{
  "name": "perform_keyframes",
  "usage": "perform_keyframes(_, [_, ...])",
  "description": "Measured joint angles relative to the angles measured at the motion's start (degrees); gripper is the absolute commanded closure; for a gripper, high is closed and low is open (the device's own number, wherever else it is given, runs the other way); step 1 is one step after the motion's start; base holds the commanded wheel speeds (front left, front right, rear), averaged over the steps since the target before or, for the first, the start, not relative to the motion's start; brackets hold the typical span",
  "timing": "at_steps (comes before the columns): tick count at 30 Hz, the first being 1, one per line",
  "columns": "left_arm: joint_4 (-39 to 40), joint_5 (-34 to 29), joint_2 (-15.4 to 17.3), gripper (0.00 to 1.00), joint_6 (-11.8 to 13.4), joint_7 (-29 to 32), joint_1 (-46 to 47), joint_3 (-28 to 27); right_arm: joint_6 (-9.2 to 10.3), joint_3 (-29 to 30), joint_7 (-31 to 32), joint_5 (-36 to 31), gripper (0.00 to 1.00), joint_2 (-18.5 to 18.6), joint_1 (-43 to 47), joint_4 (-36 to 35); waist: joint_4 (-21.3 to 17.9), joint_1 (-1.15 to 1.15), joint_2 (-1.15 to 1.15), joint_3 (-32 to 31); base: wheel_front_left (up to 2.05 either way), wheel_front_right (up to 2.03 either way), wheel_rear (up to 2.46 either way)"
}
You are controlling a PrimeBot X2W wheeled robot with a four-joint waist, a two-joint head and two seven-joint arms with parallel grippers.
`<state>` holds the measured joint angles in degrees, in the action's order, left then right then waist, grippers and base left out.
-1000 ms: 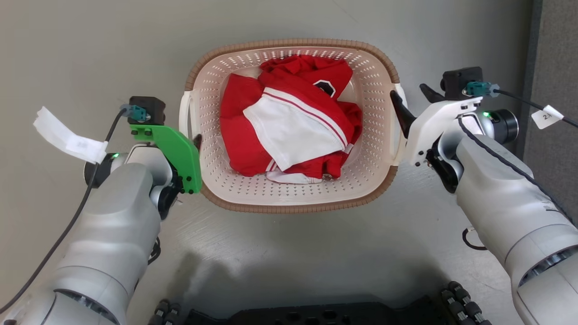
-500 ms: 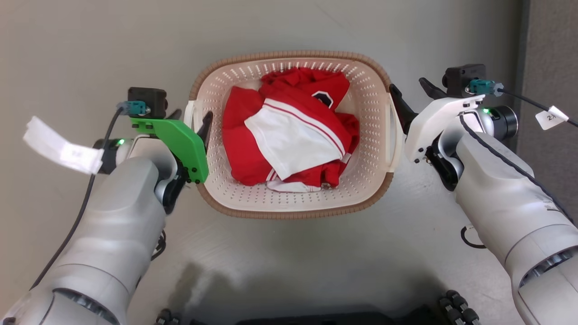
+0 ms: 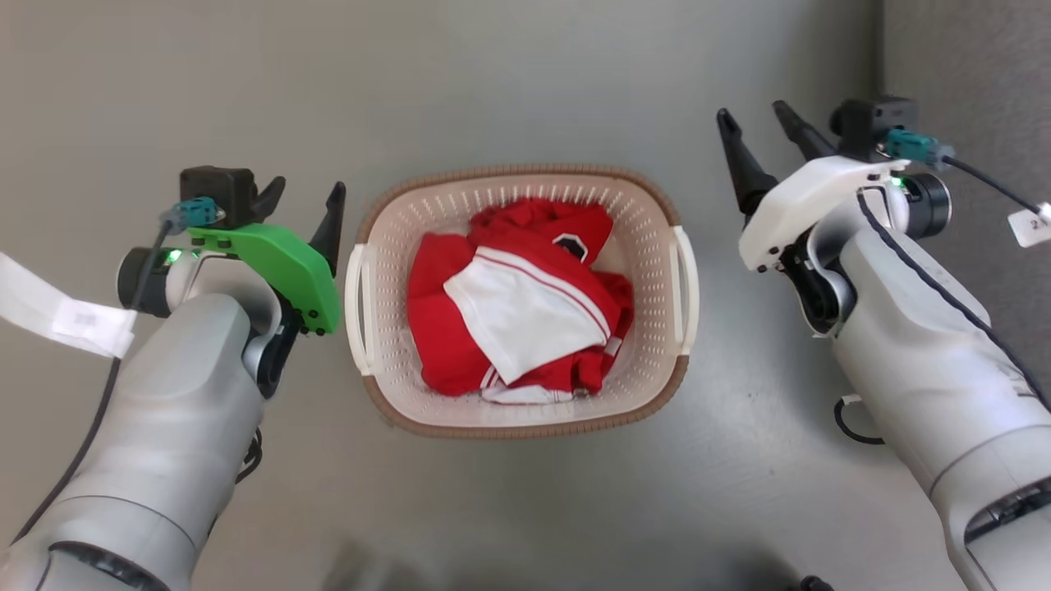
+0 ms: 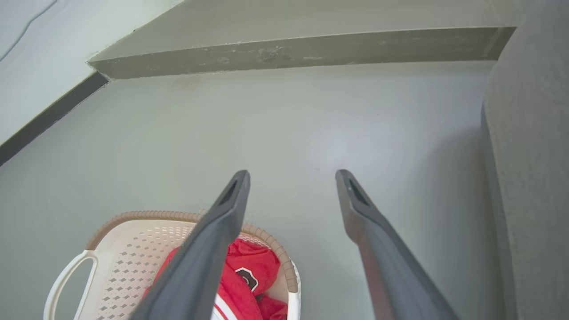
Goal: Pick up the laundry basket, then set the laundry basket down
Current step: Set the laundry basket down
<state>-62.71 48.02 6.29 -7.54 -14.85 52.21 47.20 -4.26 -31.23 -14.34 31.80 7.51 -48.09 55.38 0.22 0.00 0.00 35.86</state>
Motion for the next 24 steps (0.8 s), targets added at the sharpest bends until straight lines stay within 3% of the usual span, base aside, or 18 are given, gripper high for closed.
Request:
perform_keyframes(15, [19.41,-7.57,5.08,0.00,6.69,0.18,-1.86,-9.88,5.69,6.28,-0.07,-5.30,0.00,2.40,8.68,-16.94,-1.10,0.00,0.00,-11.22,0.00,0.00,0.00])
perform_keyframes(24, [30.51,-12.83,6.28,0.00,11.68,0.18,-10.95,-13.80,8.84,9.96,-0.09,-8.98,0.00,3.02,16.68,-27.18,-1.62,0.00,0.00,-18.53,0.00,0.00,0.00])
